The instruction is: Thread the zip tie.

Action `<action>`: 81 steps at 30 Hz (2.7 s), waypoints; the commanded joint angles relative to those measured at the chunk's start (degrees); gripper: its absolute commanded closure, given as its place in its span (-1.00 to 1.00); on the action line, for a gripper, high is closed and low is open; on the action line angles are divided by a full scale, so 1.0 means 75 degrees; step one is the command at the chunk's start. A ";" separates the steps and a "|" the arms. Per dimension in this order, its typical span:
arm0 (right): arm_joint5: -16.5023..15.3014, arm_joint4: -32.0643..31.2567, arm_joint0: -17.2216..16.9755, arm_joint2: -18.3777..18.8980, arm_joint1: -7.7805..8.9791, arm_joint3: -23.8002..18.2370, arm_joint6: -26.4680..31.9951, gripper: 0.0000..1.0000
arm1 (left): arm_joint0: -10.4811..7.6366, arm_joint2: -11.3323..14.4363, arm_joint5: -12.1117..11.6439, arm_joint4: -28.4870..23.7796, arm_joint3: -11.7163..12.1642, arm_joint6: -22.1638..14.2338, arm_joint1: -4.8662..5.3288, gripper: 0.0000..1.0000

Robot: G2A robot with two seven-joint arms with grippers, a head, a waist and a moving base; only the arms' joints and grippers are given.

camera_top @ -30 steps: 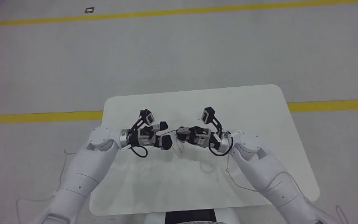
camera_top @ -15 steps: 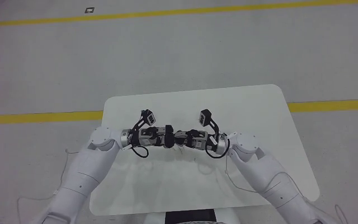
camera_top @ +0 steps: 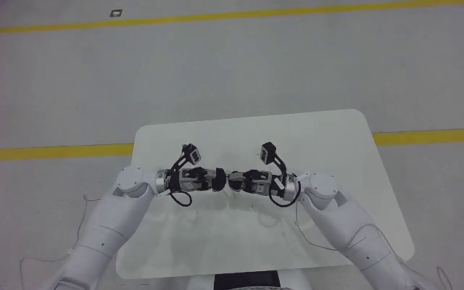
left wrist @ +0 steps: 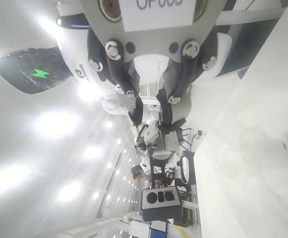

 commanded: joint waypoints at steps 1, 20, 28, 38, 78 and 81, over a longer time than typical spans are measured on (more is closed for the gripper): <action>0.0031 -0.0063 -0.0012 0.0011 0.0015 -0.0015 0.0029 1.00 | 0.0019 -0.0001 0.0010 0.0001 -0.0027 -0.0003 0.0012 0.72; -0.0017 -0.0060 -0.0121 0.0063 0.0084 -0.0210 0.0158 1.00 | 0.0039 0.0100 0.0042 -0.0003 -0.0134 0.0025 0.0075 0.86; 0.0001 -0.0057 -0.0090 0.0009 0.0091 -0.0200 0.0161 1.00 | 0.0022 0.0136 0.0036 -0.0031 -0.0131 0.0024 0.0095 0.86; -0.0040 -0.0032 -0.0039 -0.0065 0.0093 -0.0211 0.0194 1.00 | 0.0003 0.0174 0.0028 -0.0062 -0.0117 0.0027 0.0121 0.86; -0.0157 -0.0010 -0.0264 0.0411 0.0251 -0.0252 -0.0200 -1.00 | -0.0001 0.0204 -0.0178 -0.0124 -0.0045 0.0032 0.0240 1.00; -0.0208 -0.0011 -0.0327 0.0433 0.0251 -0.0280 -0.0378 -1.00 | 0.0005 0.0162 -0.0264 -0.0108 -0.0045 0.0042 0.0257 1.00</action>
